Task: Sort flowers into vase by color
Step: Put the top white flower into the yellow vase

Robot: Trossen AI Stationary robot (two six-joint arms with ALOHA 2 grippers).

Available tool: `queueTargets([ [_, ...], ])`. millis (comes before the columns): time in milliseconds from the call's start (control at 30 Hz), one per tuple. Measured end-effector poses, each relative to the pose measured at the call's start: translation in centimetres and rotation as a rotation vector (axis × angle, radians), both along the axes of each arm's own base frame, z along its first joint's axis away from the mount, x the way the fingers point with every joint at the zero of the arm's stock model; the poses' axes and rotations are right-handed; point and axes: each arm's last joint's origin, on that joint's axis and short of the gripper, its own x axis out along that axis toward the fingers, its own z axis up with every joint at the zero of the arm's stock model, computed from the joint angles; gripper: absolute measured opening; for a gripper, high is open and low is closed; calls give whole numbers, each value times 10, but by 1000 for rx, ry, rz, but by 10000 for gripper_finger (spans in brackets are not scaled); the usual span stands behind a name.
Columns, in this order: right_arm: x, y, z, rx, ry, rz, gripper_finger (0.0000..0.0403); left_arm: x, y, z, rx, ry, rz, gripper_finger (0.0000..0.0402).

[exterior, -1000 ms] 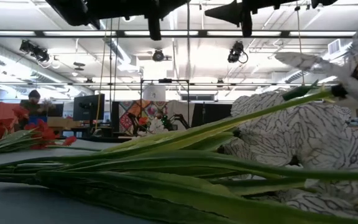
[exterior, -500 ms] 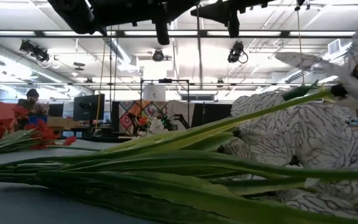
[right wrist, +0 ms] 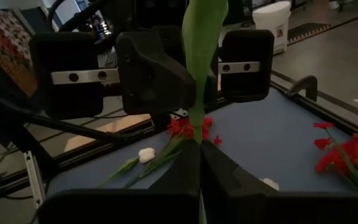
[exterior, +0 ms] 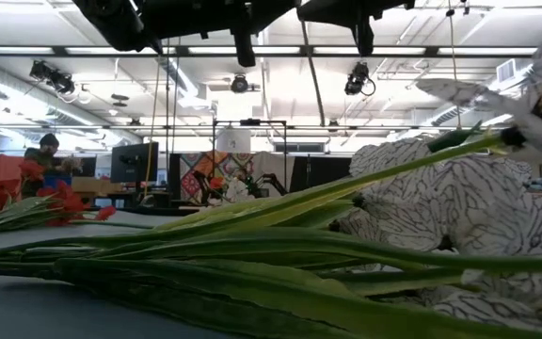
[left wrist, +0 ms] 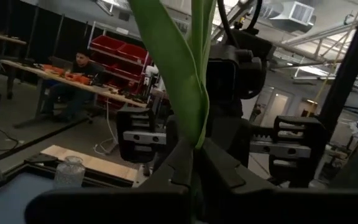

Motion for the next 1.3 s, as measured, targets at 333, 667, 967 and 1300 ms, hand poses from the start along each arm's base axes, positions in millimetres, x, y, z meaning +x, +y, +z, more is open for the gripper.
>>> queueTargets([
  [333, -3, 1, -8, -5, 88, -33, 2, 1, 0, -5, -148, 35, -2, 64],
  [667, -27, 2, -9, 8, 149, -33, 1, 14, -10, 12, -71, 154, 42, 63],
  [967, -102, 26, -2, 17, 121, 316, 0, 20, -4, 28, -22, 254, 76, 64],
  [1300, -172, 49, 19, 117, 26, 767, 0, 21, -12, 24, -48, 294, 52, 64],
])
